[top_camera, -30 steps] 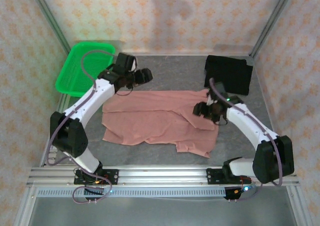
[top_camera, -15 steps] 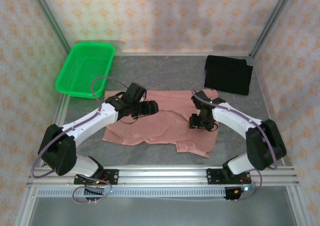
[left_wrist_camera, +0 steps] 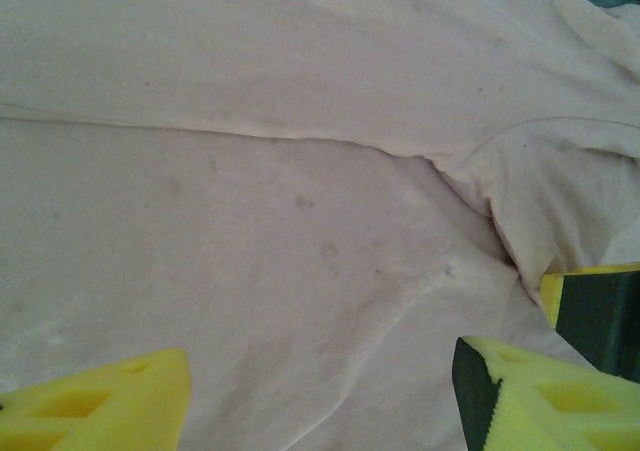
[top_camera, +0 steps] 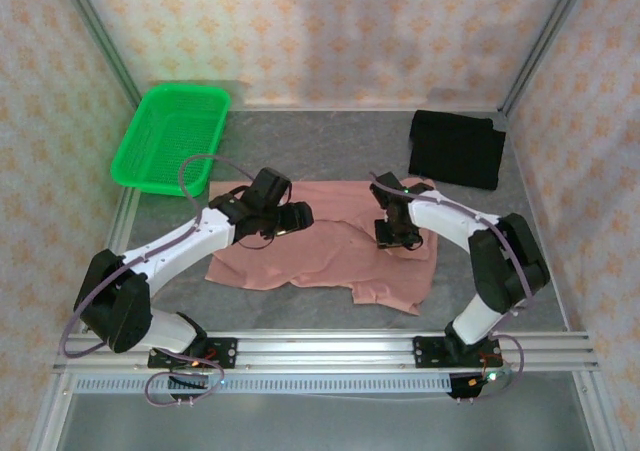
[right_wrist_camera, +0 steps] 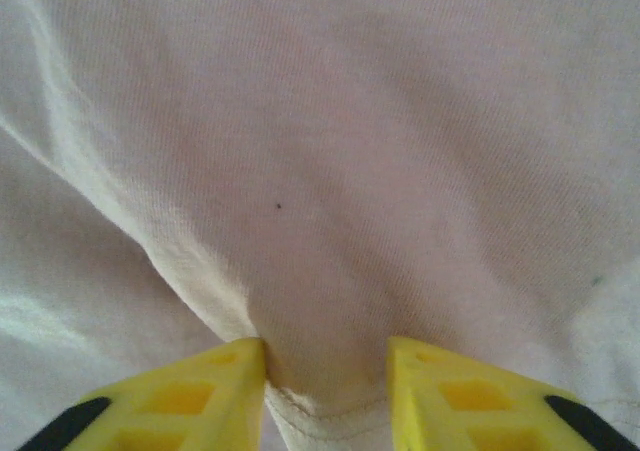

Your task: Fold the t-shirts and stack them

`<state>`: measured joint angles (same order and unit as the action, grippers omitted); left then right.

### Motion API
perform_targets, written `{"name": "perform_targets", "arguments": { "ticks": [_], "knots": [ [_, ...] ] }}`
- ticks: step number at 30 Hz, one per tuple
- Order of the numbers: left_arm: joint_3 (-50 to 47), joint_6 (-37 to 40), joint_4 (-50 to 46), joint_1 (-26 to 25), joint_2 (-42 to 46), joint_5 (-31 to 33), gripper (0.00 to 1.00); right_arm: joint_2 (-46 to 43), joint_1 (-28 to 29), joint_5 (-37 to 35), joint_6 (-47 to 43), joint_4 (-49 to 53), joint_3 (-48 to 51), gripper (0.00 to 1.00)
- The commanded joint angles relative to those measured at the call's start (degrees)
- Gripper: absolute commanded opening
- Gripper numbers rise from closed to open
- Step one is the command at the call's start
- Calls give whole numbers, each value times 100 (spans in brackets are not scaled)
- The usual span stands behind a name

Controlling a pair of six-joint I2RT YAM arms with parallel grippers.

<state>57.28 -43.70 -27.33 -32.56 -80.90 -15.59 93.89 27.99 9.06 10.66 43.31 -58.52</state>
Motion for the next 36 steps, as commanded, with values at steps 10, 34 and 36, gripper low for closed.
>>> {"name": "perform_targets", "arguments": {
  "ticks": [10,34,36],
  "knots": [
    [148,19,158,-36,-295,99,69,168,34,-477,-178,277,-504,3],
    [1048,310,131,-515,-1189,-319,67,677,-1069,148,-631,344,-1166,6],
    [1081,343,165,-554,-1230,-381,67,839,-1115,229,-664,354,-1282,7]
  ]
}}
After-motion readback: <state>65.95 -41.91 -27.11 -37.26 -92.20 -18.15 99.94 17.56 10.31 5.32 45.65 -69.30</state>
